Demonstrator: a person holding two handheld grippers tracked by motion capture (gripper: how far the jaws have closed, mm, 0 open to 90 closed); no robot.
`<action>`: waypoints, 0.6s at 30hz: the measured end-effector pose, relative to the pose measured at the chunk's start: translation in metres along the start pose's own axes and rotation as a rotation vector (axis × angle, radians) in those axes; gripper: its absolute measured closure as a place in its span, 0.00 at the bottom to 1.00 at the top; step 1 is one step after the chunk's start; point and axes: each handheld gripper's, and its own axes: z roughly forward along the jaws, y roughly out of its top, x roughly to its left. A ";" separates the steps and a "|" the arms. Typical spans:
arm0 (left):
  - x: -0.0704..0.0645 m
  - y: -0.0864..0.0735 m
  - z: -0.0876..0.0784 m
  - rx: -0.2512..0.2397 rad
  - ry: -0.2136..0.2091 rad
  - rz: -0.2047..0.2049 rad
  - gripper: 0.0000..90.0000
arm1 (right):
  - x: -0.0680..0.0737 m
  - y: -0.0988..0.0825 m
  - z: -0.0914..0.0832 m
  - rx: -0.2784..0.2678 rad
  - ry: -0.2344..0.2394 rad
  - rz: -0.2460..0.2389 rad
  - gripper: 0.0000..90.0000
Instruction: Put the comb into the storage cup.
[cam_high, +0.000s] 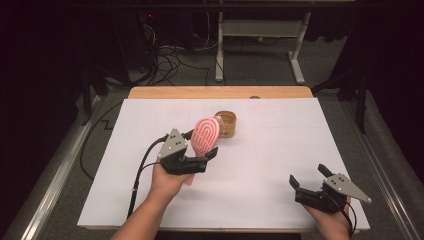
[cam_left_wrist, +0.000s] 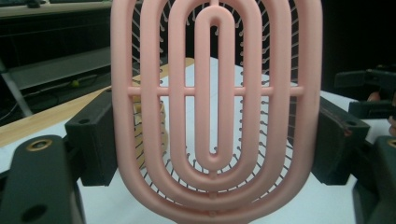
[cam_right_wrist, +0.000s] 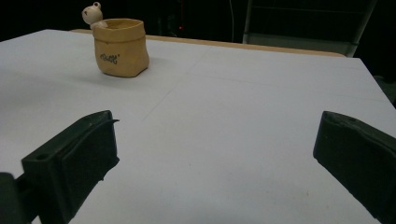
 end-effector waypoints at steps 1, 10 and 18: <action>-0.003 0.003 0.006 -0.014 -0.016 0.001 0.22 | 0.002 0.000 0.000 0.001 0.000 -0.005 0.00; -0.014 -0.010 0.018 0.033 -0.028 0.054 0.22 | 0.005 -0.001 0.002 0.010 -0.014 -0.015 0.00; -0.029 -0.018 0.015 0.035 -0.094 0.024 0.22 | 0.006 -0.002 0.003 0.013 -0.001 -0.014 0.00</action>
